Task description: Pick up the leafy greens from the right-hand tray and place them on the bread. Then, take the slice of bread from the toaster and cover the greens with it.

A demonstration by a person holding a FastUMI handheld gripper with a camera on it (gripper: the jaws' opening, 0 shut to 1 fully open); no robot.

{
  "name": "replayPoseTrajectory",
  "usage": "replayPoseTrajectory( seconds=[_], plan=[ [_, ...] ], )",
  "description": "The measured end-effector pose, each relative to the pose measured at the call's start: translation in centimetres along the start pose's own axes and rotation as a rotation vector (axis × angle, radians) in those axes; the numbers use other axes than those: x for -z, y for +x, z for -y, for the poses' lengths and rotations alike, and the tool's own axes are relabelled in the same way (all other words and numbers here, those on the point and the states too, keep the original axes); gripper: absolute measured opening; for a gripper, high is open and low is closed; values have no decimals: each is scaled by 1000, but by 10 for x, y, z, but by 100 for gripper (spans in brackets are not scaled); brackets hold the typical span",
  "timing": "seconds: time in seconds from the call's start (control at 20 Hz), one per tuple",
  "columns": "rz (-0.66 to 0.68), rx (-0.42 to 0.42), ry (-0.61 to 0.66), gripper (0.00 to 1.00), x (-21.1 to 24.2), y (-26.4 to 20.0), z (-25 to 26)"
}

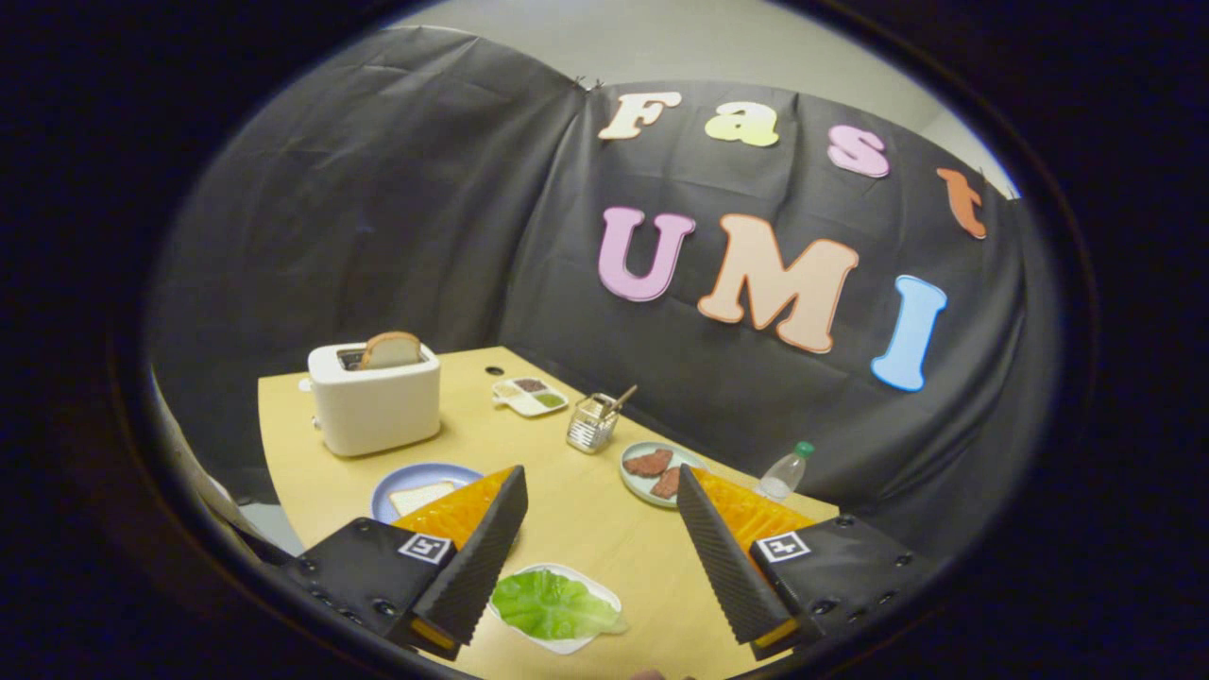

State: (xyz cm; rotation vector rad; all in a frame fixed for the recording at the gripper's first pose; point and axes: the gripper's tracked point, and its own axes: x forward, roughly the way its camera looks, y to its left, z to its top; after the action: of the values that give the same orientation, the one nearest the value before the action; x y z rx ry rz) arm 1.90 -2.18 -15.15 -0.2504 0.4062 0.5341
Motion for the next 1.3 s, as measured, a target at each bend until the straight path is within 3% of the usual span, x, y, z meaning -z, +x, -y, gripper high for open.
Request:
replayPoseTrajectory(
  seconds=[1.3],
  plan=[
    [-354, -290, -74, 99, 157, 55, -35]
  ],
)
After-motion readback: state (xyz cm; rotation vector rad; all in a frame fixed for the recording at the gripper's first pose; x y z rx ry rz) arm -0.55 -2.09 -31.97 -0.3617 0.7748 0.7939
